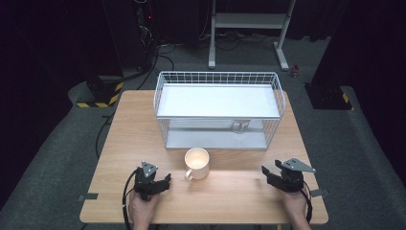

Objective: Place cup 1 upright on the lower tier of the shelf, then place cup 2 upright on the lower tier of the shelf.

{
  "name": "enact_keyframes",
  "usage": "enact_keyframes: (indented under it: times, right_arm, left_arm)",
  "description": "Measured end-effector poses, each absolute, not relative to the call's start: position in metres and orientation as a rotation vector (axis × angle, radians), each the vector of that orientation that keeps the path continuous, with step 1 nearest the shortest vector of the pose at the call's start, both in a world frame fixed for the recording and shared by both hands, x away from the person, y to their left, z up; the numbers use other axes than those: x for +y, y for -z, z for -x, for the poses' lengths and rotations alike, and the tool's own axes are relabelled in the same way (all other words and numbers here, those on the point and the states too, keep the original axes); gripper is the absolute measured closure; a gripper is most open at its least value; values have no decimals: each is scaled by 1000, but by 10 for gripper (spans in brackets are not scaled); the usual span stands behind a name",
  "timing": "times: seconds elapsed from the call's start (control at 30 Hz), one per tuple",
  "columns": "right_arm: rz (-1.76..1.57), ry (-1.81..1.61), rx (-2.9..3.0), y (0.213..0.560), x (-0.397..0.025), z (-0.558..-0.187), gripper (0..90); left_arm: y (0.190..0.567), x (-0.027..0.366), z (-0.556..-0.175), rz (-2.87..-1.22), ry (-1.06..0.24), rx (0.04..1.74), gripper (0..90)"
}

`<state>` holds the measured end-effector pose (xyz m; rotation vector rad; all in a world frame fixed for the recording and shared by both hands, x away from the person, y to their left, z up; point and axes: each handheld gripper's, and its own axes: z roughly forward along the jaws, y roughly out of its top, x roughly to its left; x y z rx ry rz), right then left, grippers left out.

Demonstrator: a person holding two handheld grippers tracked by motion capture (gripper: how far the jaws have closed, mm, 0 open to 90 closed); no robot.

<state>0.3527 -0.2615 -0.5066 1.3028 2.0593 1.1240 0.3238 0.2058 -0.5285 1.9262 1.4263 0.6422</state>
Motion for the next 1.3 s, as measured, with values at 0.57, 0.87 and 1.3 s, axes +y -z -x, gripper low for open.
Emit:
enact_keyframes:
  times: [0.57, 0.87, 1.3]
  right_arm:
    - [-1289, -1040, 2120, 516, -260, -346, 357]
    - [-1271, -976, 2185, 522, -257, -349, 319]
    - [-1268, -934, 2245, 524, -254, -356, 204]
  left_arm:
    - [529, 206, -324, -1913, -642, 1436, 223]
    - [528, 207, -324, -1916, -648, 1436, 237]
    - [528, 207, -323, -1929, -617, 1420, 180]
